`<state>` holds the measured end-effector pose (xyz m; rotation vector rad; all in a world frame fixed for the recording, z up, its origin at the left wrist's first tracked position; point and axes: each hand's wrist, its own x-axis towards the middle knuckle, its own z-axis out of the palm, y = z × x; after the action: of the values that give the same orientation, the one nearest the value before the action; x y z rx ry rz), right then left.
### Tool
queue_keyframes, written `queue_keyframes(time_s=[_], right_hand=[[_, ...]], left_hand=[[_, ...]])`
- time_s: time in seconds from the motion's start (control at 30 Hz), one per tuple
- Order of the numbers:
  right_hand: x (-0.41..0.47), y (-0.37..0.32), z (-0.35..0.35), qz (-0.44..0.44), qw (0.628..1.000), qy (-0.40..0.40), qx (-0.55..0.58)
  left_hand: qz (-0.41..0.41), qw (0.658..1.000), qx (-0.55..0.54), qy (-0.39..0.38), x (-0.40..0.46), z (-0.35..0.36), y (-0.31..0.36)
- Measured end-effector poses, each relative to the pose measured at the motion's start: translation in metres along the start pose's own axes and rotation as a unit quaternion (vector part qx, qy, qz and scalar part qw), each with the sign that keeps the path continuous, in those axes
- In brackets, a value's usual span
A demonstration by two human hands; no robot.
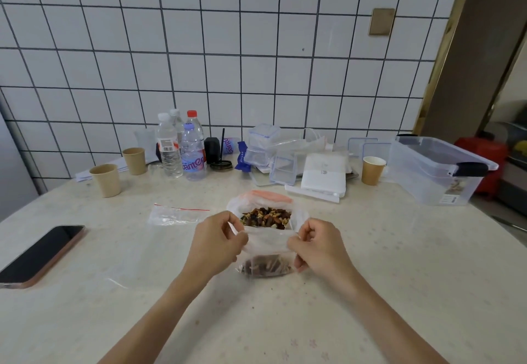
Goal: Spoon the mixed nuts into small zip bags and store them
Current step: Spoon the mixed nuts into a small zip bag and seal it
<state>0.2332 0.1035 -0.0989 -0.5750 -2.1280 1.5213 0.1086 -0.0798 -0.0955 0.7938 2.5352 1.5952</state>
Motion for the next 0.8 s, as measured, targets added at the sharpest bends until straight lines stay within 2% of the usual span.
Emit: queue_keyframes(time_s=[0.07, 0.13, 0.2, 0.3, 0.4, 0.5, 0.6, 0.67, 0.73, 0.8], right_hand=[[-0.001, 0.0, 0.003, -0.062, 0.996, 0.026, -0.06], [0.002, -0.001, 0.003, -0.067, 0.996, 0.028, -0.059], [0.007, -0.002, 0.001, -0.014, 1.0, 0.008, -0.009], [0.008, -0.003, -0.003, 0.095, 0.99, -0.037, 0.102], [0.006, 0.001, -0.003, 0.157, 0.974, -0.068, 0.147], [0.006, 0.002, -0.002, 0.164, 0.958, -0.093, 0.216], [0.005, 0.002, -0.007, 0.153, 0.943, -0.115, 0.272], [0.004, 0.001, -0.011, 0.136, 0.952, -0.115, 0.251], [0.001, 0.0, -0.014, 0.106, 0.976, -0.085, 0.169], [0.0, 0.0, -0.012, 0.038, 0.998, -0.033, 0.039]], left_hand=[[0.04, 0.995, 0.09, 0.012, 0.0, 0.003, 0.001], [0.027, 0.994, 0.099, -0.027, -0.001, 0.004, 0.005], [-0.036, 0.996, -0.002, -0.081, -0.001, 0.001, 0.009], [-0.12, 0.961, -0.165, -0.187, 0.0, -0.003, 0.006], [-0.118, 0.925, -0.266, -0.243, -0.001, -0.003, -0.008], [-0.104, 0.904, -0.311, -0.274, -0.001, -0.003, -0.017], [-0.089, 0.911, -0.306, -0.262, -0.001, -0.008, -0.017], [-0.092, 0.923, -0.304, -0.218, -0.001, -0.009, -0.015], [-0.096, 0.938, -0.29, -0.163, -0.001, -0.009, -0.013], [-0.085, 0.957, -0.254, -0.115, -0.001, -0.007, -0.009]])
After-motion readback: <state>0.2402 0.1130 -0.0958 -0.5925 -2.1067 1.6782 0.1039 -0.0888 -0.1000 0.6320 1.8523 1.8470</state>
